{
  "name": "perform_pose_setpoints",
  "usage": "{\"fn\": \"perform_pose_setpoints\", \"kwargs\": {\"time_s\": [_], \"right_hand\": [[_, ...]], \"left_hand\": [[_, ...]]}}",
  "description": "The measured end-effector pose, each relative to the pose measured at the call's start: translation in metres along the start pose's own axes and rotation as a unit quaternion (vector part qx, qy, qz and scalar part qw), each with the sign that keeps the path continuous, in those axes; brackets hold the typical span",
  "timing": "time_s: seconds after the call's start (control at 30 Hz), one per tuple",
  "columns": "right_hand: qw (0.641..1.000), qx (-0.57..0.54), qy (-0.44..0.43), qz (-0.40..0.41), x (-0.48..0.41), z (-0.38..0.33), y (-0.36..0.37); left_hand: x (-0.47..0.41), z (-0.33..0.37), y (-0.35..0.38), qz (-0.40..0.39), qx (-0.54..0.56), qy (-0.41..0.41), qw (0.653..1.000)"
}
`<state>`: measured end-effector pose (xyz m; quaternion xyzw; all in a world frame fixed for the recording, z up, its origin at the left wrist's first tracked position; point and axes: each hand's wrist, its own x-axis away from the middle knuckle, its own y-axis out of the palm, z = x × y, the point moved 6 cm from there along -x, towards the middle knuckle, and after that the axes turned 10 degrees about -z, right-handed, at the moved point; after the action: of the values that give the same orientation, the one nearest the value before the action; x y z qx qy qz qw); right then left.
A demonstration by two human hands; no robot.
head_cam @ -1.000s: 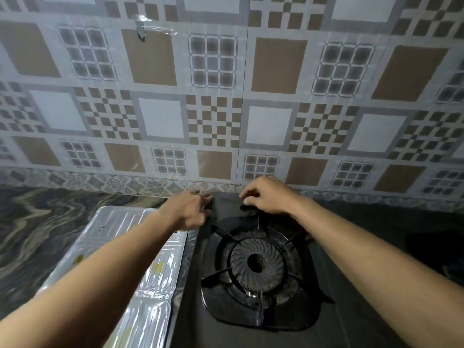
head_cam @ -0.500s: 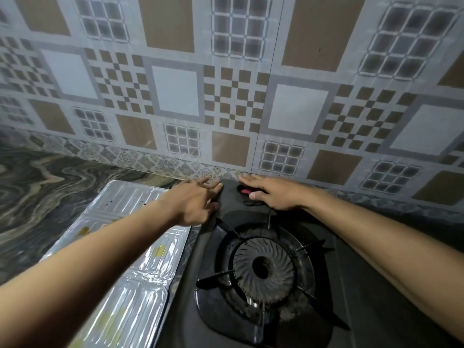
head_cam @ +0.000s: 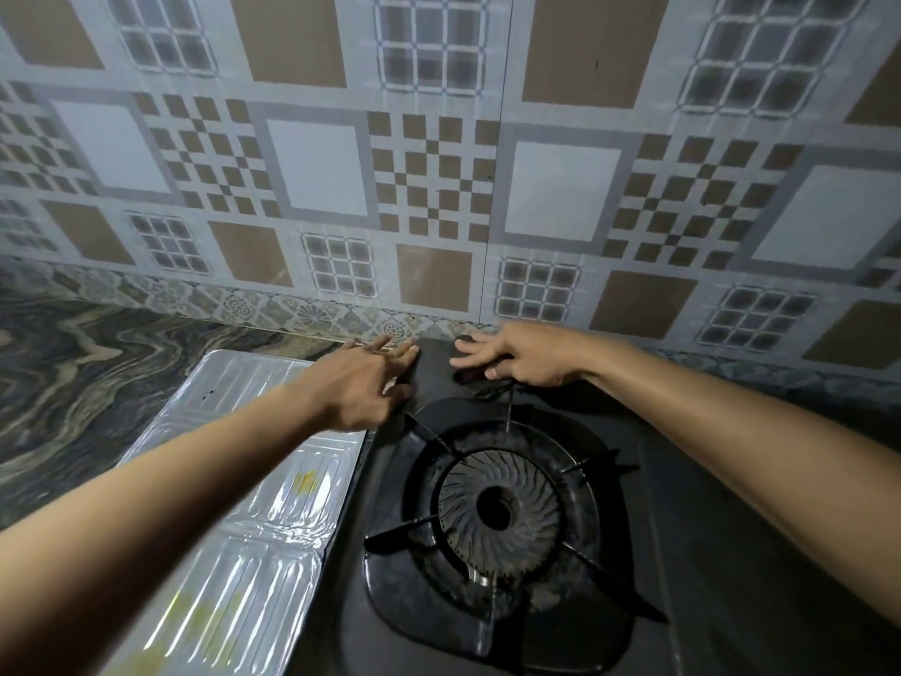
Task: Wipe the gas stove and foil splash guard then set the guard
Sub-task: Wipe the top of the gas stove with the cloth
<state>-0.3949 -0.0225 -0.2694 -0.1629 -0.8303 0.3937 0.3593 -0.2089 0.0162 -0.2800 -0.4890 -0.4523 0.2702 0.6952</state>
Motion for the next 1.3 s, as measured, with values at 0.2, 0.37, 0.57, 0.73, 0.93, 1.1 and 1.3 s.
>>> {"fn": "perform_pose_setpoints", "kwargs": {"time_s": [0.2, 0.37, 0.57, 0.73, 0.93, 1.1, 1.3], "right_hand": [[0.998, -0.024, 0.051, 0.004, 0.043, 0.032, 0.008], [0.999, 0.004, 0.050, 0.000, 0.015, 0.007, -0.003], [0.999, 0.045, 0.014, -0.013, -0.030, -0.026, -0.013], [0.999, 0.038, 0.004, 0.004, -0.028, -0.024, -0.012], [0.997, 0.002, 0.056, 0.060, 0.016, 0.012, -0.003], [0.991, 0.011, 0.115, 0.061, 0.065, 0.054, 0.023], [0.985, -0.013, 0.156, 0.072, 0.115, 0.068, 0.042]], "left_hand": [[0.001, -0.001, 0.004, 0.007, -0.057, -0.002, 0.998], [0.001, -0.003, 0.005, 0.015, -0.053, 0.001, 0.999], [-0.002, -0.004, 0.006, 0.021, -0.003, -0.002, 1.000], [-0.005, -0.006, 0.004, 0.025, 0.021, 0.007, 0.999], [-0.008, 0.002, -0.004, 0.005, 0.019, 0.001, 1.000], [-0.015, 0.004, -0.013, 0.023, -0.010, -0.054, 0.998], [-0.019, 0.045, -0.021, 0.006, -0.029, -0.155, 0.988]]}}
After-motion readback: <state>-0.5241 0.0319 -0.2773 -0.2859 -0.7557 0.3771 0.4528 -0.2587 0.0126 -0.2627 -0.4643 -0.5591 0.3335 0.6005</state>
